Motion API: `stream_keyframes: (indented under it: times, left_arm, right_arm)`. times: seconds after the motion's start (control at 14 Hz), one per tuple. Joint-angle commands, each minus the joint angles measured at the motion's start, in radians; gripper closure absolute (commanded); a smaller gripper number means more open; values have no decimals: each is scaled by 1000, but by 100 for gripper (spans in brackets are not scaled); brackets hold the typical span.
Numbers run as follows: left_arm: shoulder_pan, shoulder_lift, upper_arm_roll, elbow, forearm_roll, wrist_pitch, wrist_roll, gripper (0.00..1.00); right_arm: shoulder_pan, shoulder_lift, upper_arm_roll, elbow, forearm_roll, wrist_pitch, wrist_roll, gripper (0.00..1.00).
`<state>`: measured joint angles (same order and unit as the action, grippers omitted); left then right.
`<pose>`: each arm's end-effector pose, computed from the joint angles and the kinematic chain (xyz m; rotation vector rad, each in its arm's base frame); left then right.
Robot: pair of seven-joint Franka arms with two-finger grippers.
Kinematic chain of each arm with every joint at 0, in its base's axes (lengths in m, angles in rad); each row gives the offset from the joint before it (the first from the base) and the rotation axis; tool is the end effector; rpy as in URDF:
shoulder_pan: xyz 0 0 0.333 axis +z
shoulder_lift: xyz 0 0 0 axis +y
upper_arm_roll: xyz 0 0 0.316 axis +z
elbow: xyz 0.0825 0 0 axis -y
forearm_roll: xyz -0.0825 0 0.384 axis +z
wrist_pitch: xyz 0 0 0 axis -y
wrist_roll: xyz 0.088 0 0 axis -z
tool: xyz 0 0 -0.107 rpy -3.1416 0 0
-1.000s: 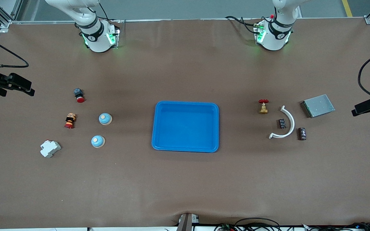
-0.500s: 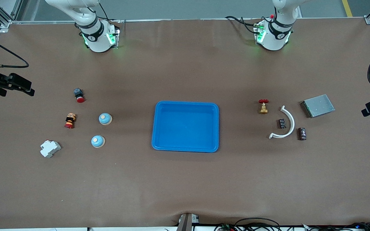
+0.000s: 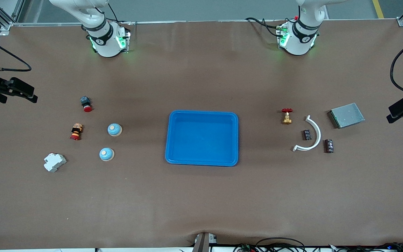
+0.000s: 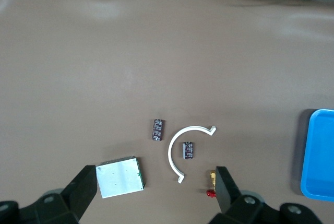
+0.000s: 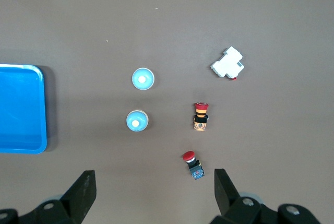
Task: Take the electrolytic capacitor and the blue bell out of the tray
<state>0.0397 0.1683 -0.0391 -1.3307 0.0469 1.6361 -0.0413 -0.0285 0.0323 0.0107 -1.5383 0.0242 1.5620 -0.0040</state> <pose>0.6131 0.0075 0.6467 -3.0959 -0.0667 -0.2140 0.5637 -0.0075 0.6210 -3.1169 0.0213 0.0130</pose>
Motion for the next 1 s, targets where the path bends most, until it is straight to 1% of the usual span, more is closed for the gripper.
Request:
stream_keyframes:
  times: [0.0,0.14,0.21,0.36,0.5,0.57,0.79,0.93]
  left_arm:
    - [-130,-29,112,-21,-31,7,-3,0]
    - [-139,-65,116,-59,-47,7,-17,0]
    - [-141,-100,116,-106,-45,11,-12,0]
    - [-146,-182,116,-239,-45,80,-12,0]
    - [-138,-268,111,-385,-47,196,-14,0]
    - [-138,-273,111,-395,-47,209,-12,0]
    - [-139,-259,111,-384,-47,206,3,0]
    - [-138,-256,111,-383,-47,185,8,0]
  right_arm:
    - [5,-31,2,-42,-10,26,18,0]
    - [4,-34,2,-48,-10,30,16,0]
    - [4,-34,2,-48,-10,30,16,0]
    - [2,-37,0,-46,-13,32,16,0]
    - [2,-37,0,-48,-13,38,16,0]
    - [2,-37,0,-48,-13,38,16,0]
    - [2,-37,0,-48,-13,39,16,0]
    - [2,-37,0,-48,-13,39,16,0]
